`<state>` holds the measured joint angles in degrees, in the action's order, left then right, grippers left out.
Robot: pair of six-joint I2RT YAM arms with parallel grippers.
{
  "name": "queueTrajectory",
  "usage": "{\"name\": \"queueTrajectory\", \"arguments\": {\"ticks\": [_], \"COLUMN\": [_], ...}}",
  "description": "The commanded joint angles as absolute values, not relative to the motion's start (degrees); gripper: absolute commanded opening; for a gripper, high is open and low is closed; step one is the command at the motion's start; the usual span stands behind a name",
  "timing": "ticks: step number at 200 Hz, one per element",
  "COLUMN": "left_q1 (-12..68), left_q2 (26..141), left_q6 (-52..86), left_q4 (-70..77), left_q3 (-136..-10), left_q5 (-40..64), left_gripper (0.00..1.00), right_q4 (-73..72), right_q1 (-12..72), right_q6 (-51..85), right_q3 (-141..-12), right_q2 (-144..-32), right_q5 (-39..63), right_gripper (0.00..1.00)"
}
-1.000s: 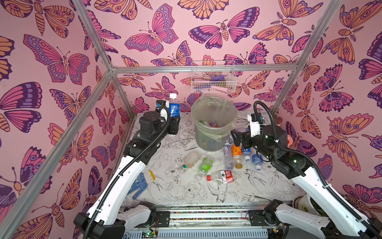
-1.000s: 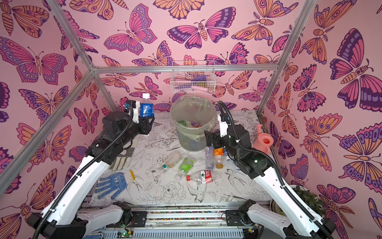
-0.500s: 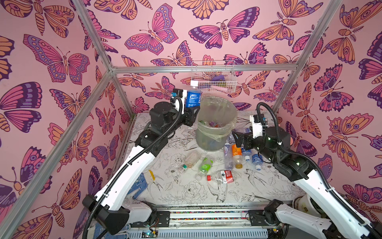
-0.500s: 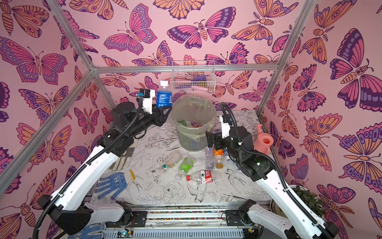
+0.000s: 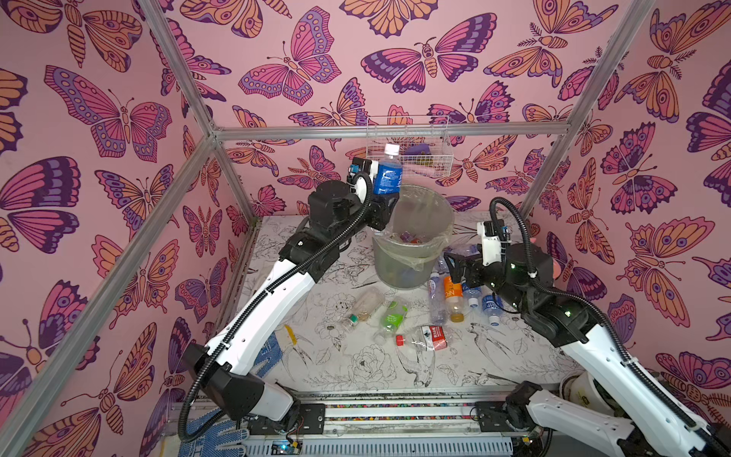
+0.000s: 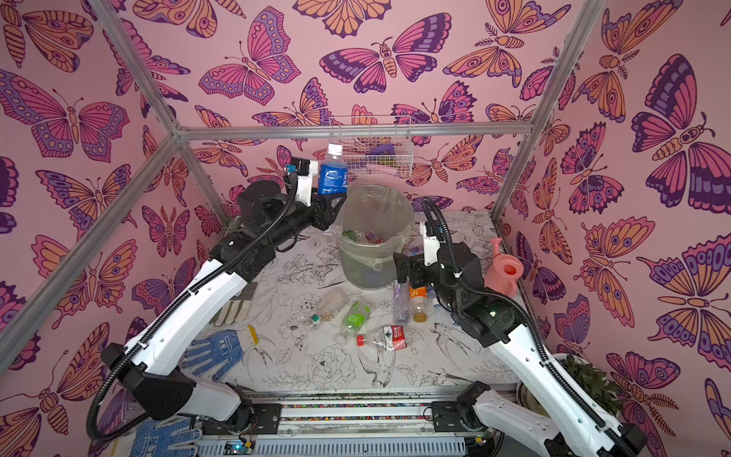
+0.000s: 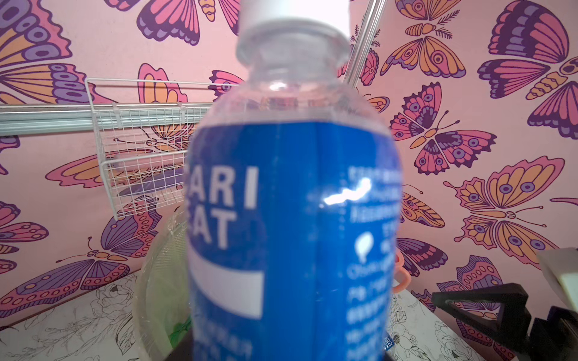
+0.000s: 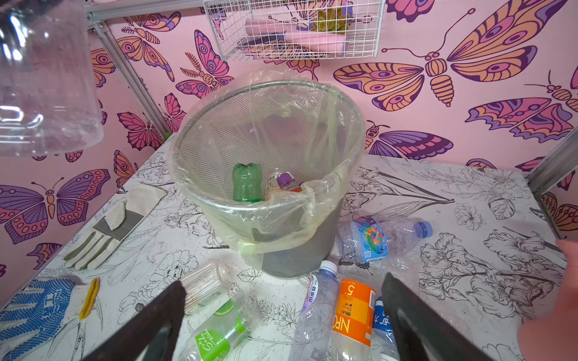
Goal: Throw the plastic bottles in the bin
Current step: Throw the plastic bottle into the trash bin.
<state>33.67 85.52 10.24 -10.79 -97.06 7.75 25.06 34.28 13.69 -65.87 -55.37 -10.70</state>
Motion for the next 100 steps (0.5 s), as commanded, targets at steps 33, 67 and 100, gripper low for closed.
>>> {"name": "queueTrajectory", "arguments": {"ticks": [33,67,100], "left_q1": [34.6,34.7,34.7], "left_q2": [90.9,93.8,96.8], "left_q6": [9.5,9.2,9.1], "left_q4": [-8.6,-8.6,-8.6], "left_q3": [-102.2,-104.1,-105.6], "left_q5": [9.4,9.4,9.4], "left_gripper": [0.01,0.02,0.06], "right_q4": [25.5,25.6,25.8], "right_q1": [34.7,34.7,34.7], "right_q6": [14.1,14.0,13.9], "right_q3": [-64.9,-64.3,-64.0], "right_q2": [-53.9,-53.2,-52.6], "right_q5": [-12.2,-12.7,-12.9], "right_gripper": [0.99,0.99,0.99]}}
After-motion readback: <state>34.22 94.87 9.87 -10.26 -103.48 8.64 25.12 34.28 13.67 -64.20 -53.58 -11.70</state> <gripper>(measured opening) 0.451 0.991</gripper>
